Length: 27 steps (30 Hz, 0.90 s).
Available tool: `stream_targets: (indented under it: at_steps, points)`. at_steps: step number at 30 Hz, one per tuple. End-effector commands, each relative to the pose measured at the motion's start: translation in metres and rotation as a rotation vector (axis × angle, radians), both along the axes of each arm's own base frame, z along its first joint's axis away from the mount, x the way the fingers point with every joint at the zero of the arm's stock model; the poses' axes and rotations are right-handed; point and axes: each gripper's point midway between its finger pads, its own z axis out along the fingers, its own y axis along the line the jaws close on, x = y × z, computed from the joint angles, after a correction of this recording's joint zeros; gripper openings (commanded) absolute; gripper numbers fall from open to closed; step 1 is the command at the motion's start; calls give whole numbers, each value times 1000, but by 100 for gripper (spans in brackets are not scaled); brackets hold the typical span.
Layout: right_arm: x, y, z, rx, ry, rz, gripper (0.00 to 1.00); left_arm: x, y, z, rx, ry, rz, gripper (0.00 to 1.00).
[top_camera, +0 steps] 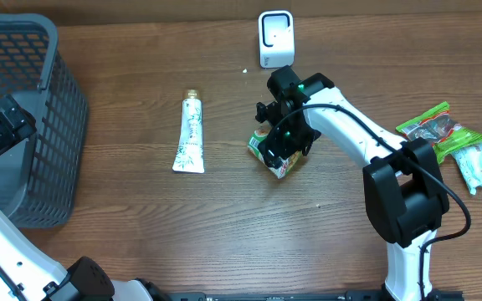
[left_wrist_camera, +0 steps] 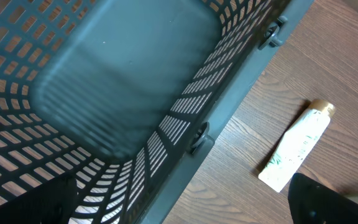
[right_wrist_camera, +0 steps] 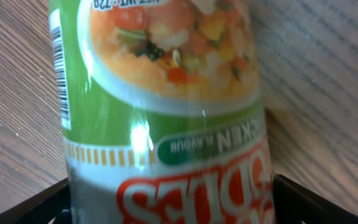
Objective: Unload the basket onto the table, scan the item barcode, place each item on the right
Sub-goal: 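Bring the cup noodles up to the scanner face with right gripper, then tilt the cup noodles and hold its side against the scanner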
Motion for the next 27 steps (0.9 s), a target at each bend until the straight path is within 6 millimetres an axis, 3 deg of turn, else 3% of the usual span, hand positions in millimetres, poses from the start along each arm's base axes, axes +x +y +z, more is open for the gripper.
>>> stream_targets:
  at_steps: [1, 4, 9, 19, 27]
  points:
    - [-6, 0, 5, 16, 2, 8, 83, 0, 0, 1, 6, -2, -15, 100]
    - [-6, -2, 6, 11, 4, 5, 69, 0, 0, 1, 6, -2, -14, 100]
    - [-2, 0, 13, 19, -11, 6, 64, 0, 0, 1, 6, -2, -15, 100]
    - [28, 17, 101, 109, -169, 22, 65, 0, 0, 1, 6, -2, -15, 100]
    - [7, 46, 156, 337, -190, 234, 72, 0, 0, 1, 6, -2, -14, 100]
